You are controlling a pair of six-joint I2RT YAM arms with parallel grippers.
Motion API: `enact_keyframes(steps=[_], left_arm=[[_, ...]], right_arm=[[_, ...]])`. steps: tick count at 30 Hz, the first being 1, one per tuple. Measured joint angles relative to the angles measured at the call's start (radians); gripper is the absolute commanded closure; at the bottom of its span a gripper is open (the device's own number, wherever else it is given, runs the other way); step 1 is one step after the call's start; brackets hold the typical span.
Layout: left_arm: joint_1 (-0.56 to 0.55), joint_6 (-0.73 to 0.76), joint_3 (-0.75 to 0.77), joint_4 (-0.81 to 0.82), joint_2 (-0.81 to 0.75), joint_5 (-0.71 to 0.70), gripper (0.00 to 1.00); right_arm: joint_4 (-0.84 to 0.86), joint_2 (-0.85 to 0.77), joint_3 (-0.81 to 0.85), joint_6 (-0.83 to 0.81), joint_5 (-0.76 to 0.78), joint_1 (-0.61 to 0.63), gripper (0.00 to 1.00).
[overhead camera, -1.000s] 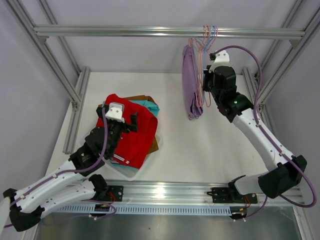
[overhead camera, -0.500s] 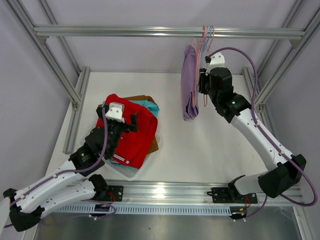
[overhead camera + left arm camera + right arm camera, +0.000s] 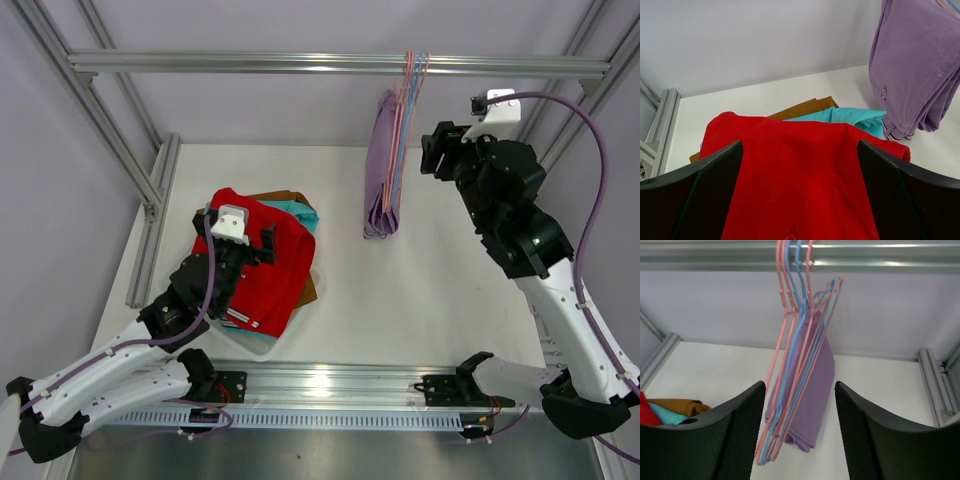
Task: Remove the trousers from the hanger
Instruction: Pick up the hanger from the clothesline.
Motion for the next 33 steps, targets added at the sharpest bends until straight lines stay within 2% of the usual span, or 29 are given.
enact_keyframes(steps=[4,14,19,33], left_arm=[[0.0,0.0,0.0,0.0,0.0,0.0,0.01],[0.0,0.0,0.0,0.0,0.0,0.0,0.0],[0.0,0.0,0.0,0.0,0.0,0.0,0.01],[0.0,0.0,0.0,0.0,-0.011,0.0,0.01]], right_arm=[[0.0,-0.01,0.033,0.008,-0.008,0.045,0.43],[-0.012,0.111,0.057,0.019,-0.021,0.135,0.43],[-0.034,0.182,0.106,0.035,-0.023,0.143,0.43],[-0.039,0.238,0.121,0.042,-0.011,0.133,0.42]])
